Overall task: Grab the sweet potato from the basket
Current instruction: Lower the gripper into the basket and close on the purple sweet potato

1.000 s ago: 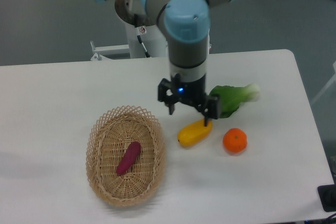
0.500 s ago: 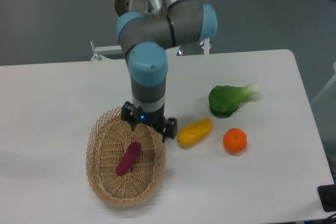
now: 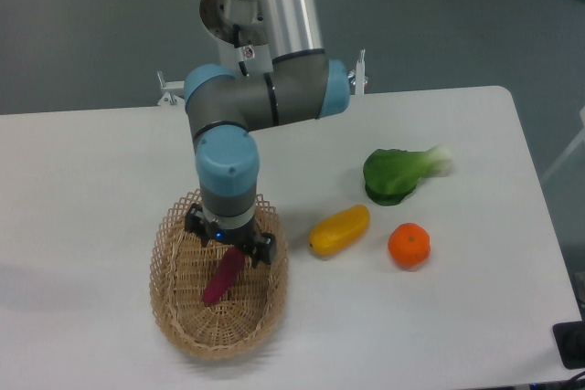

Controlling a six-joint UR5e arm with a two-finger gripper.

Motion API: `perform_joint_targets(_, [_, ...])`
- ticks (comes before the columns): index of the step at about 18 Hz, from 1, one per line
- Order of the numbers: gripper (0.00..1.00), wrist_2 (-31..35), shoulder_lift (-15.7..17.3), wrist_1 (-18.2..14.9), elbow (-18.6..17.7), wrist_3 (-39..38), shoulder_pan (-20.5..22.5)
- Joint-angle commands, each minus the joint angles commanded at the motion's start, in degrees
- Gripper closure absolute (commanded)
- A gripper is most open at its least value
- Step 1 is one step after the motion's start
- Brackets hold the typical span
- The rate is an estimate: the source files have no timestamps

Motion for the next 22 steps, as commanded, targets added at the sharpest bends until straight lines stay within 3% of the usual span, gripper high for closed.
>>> perform_joint_targets(7, [0.00, 0.0, -2.5, 3.8, -0.1, 0.1, -0.6])
perform_joint_targets(11, [0.01, 0.1, -3.0, 4.0, 0.1, -0.1, -0.9])
perform_joint_targets(13, [0.21, 0.0, -3.1, 4.0, 0.1, -0.1, -1.0])
perform_joint_targets(18, [0.52, 0.0, -3.0, 4.0, 0.0, 0.0, -0.9])
perform_joint_targets(22, [0.57, 0.1, -2.6, 4.0, 0.2, 0.3, -0.9])
